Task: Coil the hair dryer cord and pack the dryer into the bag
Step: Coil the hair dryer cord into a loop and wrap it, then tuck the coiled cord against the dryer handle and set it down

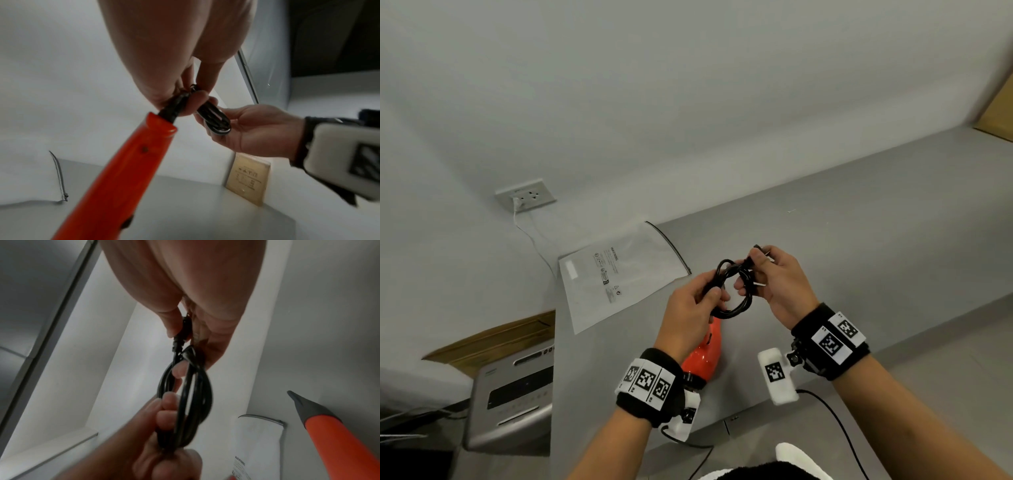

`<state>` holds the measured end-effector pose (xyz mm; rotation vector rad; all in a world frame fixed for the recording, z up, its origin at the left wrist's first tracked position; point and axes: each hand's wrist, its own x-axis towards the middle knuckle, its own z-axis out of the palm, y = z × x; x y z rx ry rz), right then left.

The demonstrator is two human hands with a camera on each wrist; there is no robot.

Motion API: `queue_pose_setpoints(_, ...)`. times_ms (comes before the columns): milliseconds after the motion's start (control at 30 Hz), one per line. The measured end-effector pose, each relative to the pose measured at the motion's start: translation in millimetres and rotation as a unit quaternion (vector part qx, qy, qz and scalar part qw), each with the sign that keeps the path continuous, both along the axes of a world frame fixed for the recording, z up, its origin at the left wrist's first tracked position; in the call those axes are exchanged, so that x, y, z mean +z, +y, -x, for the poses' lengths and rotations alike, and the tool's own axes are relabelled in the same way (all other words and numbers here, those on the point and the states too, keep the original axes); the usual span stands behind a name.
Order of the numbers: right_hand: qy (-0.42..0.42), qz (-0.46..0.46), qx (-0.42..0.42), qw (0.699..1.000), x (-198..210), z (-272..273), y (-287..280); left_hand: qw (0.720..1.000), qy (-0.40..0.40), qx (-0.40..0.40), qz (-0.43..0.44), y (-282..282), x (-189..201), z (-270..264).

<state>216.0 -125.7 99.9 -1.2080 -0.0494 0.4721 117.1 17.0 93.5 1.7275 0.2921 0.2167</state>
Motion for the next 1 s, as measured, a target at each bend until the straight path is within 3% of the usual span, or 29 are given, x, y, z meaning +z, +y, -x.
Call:
queue_pose_setpoints(167,0.037,0.034,-0.008,0.999,-6,-6,-5,0.999,-0.009,-0.018,-0.047,-9,-10,3)
queue_pose_setpoints(267,-0.048,0.157,-0.013,0.986,-12,-7,-8,0.998,-0.015,-0.004,-0.061,-14,-10,3)
queue_pose_setpoints(367,-0.237,0.370,-0.017,0.898,-11,-1,-15,0.998,-0.007,0.014,-0.067,-16,-13,0)
queue_pose_setpoints(433,-0.303,0.403,-0.008,0.864,-6,8,-16,0.997,-0.007,0.016,-0.077,-17,-18,-3)
queue_pose_setpoints(567,-0.228,0.394,0.074,0.887,-14,22,-17,0.995,-0.021,-0.002,-0.100,-23,-23,-7)
queue_pose_setpoints(733,-0.187,0.399,0.119,0.890,-29,24,-14,0.997,-0.016,-0.029,-0.069,-38,-28,-9)
queue_pose_setpoints(800,-0.137,0.320,0.138,0.927,-27,28,-14,0.998,-0.006,-0.050,-0.042,-45,-27,-8)
queue_pose_setpoints(867,-0.037,0.180,0.141,0.973,-25,31,-14,0.998,0.000,-0.062,-0.015,-47,-29,-9)
queue_pose_setpoints(1000,0.077,0.050,0.142,0.986,-34,26,-27,0.996,-0.011,-0.085,-0.040,-41,-28,-10)
